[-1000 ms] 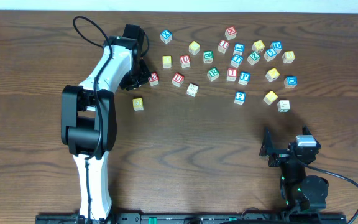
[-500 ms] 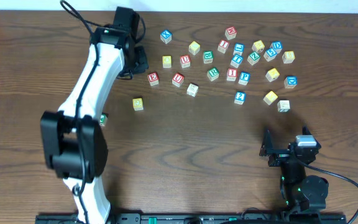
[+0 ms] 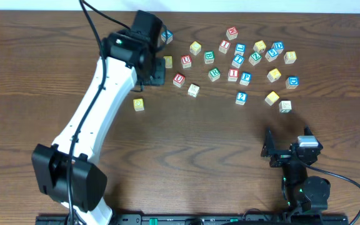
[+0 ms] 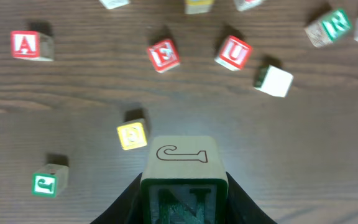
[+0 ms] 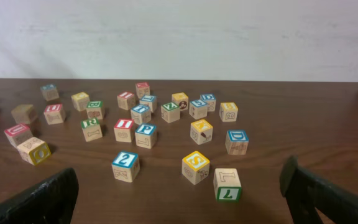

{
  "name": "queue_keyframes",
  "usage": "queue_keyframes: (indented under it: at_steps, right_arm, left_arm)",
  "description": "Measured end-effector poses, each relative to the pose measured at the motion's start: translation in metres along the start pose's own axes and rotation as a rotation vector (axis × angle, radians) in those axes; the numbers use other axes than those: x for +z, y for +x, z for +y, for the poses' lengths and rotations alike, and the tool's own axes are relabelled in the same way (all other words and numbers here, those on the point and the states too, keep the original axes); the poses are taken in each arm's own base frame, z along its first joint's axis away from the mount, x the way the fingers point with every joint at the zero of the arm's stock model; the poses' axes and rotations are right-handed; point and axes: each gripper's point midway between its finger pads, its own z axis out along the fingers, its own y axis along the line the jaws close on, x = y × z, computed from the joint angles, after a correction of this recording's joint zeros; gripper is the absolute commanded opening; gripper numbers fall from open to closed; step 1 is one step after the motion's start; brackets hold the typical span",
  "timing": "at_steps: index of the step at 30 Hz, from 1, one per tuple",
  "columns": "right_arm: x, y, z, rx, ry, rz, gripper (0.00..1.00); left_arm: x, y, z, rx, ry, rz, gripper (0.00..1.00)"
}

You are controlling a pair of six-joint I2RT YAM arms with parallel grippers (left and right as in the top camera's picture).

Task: Spell out NEURIPS
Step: 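Lift the green N block and carry it toward the table center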

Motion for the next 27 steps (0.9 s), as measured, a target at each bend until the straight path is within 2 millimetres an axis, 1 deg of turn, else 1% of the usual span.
queue_keyframes:
  at_steps: [2,5,8,10,14,19,21,27]
  right_arm:
    - [0.000,0.000,0.000,0.000,0.000,0.000,0.99]
    - [0.000,0.000,0.000,0.000,0.000,0.000,0.99]
    - [0.000,0.000,0.000,0.000,0.000,0.000,0.99]
    - [0.000,0.000,0.000,0.000,0.000,0.000,0.99]
    - [0.000,0.000,0.000,0.000,0.000,0.000,0.99]
    - [0.000,0.000,0.000,0.000,0.000,0.000,0.99]
    - [0.000,0.000,0.000,0.000,0.000,0.000,0.99]
    - [0.000,0.000,0.000,0.000,0.000,0.000,0.99]
  left_arm:
    - [0.001,0.007,-0.006,0.019,0.005,0.007,0.09]
    - [0.008,0.020,-0.011,0.038,0.006,0.022,0.09]
    - [0.016,0.039,-0.011,0.044,0.002,0.040,0.09]
    - [0.017,0.051,-0.009,0.039,0.003,0.044,0.09]
    - [0.010,0.075,-0.006,0.009,0.011,0.021,0.09]
    - [0.003,0.102,-0.008,-0.033,0.028,0.001,0.09]
    - [0.008,0.111,-0.010,-0.049,0.030,0.006,0.09]
    - [0.043,0.134,-0.014,-0.108,0.032,0.026,0.10]
